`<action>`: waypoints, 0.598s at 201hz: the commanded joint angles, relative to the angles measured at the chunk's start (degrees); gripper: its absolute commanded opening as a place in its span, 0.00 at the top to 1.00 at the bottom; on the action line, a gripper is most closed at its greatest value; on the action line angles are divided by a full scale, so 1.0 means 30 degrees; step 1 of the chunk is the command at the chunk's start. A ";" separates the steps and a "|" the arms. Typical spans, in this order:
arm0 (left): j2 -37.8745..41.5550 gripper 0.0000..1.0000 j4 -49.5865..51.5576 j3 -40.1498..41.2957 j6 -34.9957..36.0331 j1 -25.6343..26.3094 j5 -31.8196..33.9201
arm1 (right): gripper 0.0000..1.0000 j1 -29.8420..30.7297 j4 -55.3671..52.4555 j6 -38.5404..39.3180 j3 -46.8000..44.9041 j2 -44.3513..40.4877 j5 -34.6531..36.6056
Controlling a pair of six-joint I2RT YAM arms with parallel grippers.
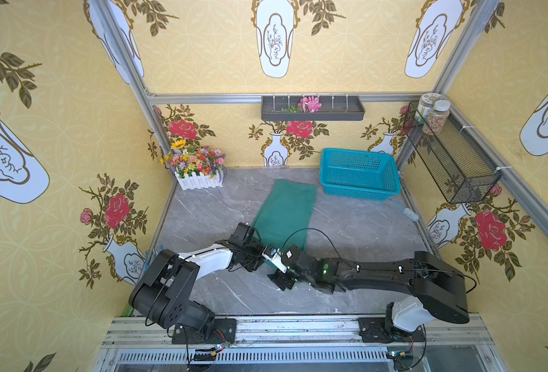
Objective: Roll up the long pants
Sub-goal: Roll the long pant at the center of the board.
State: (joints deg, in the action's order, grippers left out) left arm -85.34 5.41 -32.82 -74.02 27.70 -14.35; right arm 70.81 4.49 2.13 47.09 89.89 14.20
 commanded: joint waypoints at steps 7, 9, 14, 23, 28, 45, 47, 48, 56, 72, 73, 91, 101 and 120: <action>-0.0245 1.00 0.2162 0.0246 -0.0197 0.0023 0.0074 | 0.22 0.1779 0.1875 0.3547 -0.0824 0.0855 0.7233; -0.0245 1.00 0.2162 0.0246 -0.0199 0.0023 0.0068 | 0.22 0.1904 0.1931 0.3650 -0.0853 0.1018 0.7385; -0.0239 1.00 0.2202 0.0246 -0.0200 0.0016 0.0090 | 0.22 0.2140 0.2050 0.3841 -0.0884 0.1413 0.7736; -0.0268 1.00 0.2167 0.0268 -0.0251 0.0023 0.0052 | 0.22 0.2420 0.2213 0.4109 -0.0857 0.2150 0.8366; -0.0272 1.00 0.2153 0.0275 -0.0259 0.0023 0.0060 | 0.22 0.2518 0.2444 0.4193 -0.0828 0.2520 0.8716; -0.0301 1.00 0.2131 0.0332 -0.0343 0.0023 0.0015 | 0.23 0.2553 0.3418 0.4565 -0.0864 0.3577 0.9227; -0.0303 1.00 0.2125 0.0348 -0.0346 0.0023 0.0009 | 0.23 0.2551 0.3540 0.4644 -0.0834 0.3698 0.9305; -0.0313 1.00 0.2124 0.0356 -0.0346 0.0023 0.0009 | 0.23 0.2541 0.3614 0.4691 -0.0839 0.3787 0.9347; -0.0322 1.00 0.2093 0.0390 -0.0390 0.0023 -0.0015 | 0.24 0.2529 0.3883 0.5022 -0.0649 0.4338 0.9731; -0.0307 1.00 0.2101 0.0423 -0.0448 0.0023 -0.0051 | 0.26 0.2430 0.4310 0.5789 -0.0233 0.5522 1.0437; -0.0300 1.00 0.2097 0.0422 -0.0441 0.0023 -0.0081 | 0.27 0.2422 0.4365 0.5835 -0.0201 0.5593 1.0499; -0.0237 1.00 0.2175 0.0478 -0.0486 0.0023 -0.0045 | 0.39 0.2271 0.4962 0.6558 0.0111 0.6768 1.1115; -0.0201 1.00 0.2223 0.0480 -0.0548 0.0023 -0.0051 | 0.54 0.2211 0.5555 0.7016 0.0170 0.7349 1.1468; -0.0063 1.00 0.2241 0.0438 -0.0696 0.0023 -0.0188 | 0.77 0.2183 0.6062 0.7189 0.0016 0.7598 1.0772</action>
State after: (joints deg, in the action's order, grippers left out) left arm -85.19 4.51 -32.18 -75.46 27.66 -14.83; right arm 77.52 20.84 21.08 47.44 111.68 46.61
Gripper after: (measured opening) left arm 0.142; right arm 0.311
